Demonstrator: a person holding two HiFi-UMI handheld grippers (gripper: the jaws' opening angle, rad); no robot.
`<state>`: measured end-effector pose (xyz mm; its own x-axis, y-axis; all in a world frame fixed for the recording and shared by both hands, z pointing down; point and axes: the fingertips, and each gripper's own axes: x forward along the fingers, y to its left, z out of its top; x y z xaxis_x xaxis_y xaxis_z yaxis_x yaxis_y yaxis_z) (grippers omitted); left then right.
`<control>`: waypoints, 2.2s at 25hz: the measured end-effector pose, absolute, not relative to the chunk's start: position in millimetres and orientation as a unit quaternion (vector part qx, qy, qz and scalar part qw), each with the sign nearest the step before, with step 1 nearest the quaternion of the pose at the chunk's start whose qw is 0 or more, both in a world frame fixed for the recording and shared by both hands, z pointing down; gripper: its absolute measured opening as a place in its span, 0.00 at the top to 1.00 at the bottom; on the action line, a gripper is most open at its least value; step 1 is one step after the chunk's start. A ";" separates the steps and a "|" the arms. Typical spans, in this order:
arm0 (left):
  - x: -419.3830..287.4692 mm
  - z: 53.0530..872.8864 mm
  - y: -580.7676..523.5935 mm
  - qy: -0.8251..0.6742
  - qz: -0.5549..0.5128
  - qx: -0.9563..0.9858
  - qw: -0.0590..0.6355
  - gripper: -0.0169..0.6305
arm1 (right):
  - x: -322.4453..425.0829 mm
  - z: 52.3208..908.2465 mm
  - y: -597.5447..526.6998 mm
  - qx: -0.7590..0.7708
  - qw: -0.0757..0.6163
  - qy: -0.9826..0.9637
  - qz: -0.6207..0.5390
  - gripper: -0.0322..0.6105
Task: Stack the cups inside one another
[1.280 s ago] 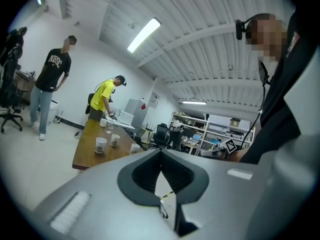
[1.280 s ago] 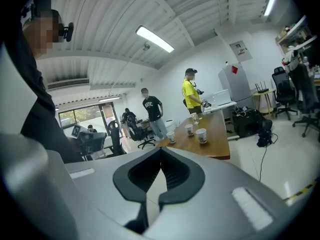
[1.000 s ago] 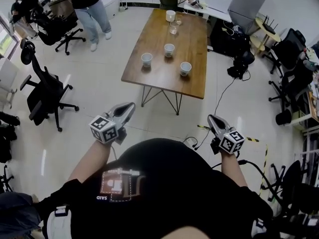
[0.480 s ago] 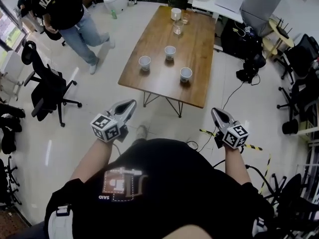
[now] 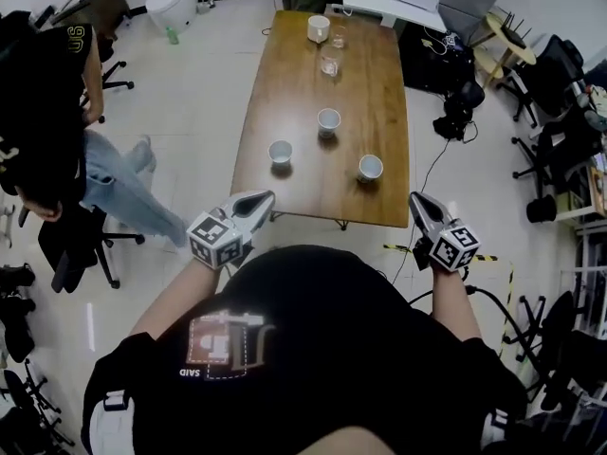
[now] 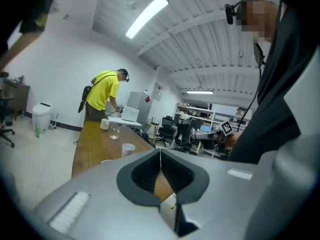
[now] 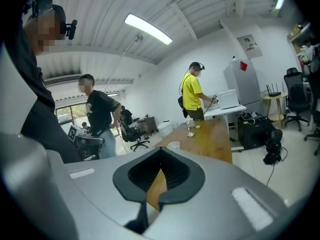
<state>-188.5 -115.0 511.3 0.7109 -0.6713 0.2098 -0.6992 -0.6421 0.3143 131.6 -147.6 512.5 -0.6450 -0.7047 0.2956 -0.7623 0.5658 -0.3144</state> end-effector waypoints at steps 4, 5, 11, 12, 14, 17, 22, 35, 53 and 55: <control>-196.8 527.9 -151.5 -0.338 0.071 0.925 0.156 0.97 | 115.8 513.6 -167.5 0.433 0.072 -0.870 0.224 0.93; -197.8 531.2 -159.1 -0.337 0.081 0.926 0.149 0.97 | 115.3 516.3 -169.6 0.433 0.076 -0.869 0.226 0.93; -178.9 567.4 -189.7 -0.322 0.202 0.921 0.082 0.90 | 149.8 532.3 -195.8 0.432 0.076 -0.867 0.237 0.93; -174.9 575.9 -191.7 -0.313 0.236 0.917 0.068 0.87 | 153.6 533.9 -201.0 0.427 0.076 -0.869 0.238 0.93; -168.4 593.5 -193.7 -0.295 0.300 0.906 0.042 0.81 | 159.4 535.6 -208.7 0.412 0.082 -0.876 0.238 0.93; -164.9 618.1 -204.1 -0.266 0.384 0.884 -0.010 0.79 | 169.8 538.6 -219.9 0.398 0.089 -0.883 0.234 0.93; -172.4 677.0 -217.3 -0.186 0.526 0.828 -0.062 0.78 | 194.8 545.5 -225.4 0.401 0.091 -0.878 0.244 0.93; -181.5 704.1 -241.5 -0.119 0.595 0.791 -0.083 0.95 | 216.6 556.4 -220.1 0.429 0.093 -0.861 0.258 0.93; -31.2 570.3 -254.9 -0.084 0.474 0.854 -0.198 0.95 | 230.2 554.3 -219.0 0.444 0.070 -0.857 0.253 0.93; -0.3 563.6 -249.5 -0.060 0.462 0.858 -0.217 0.95 | 237.4 554.3 -213.7 0.449 0.069 -0.854 0.253 0.93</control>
<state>-0.3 -249.5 563.6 0.5657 -0.3042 0.7664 0.0977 -0.8982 -0.4286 237.4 -213.7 554.3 -0.5869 -0.7325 0.3449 -0.8021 0.4679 -0.3711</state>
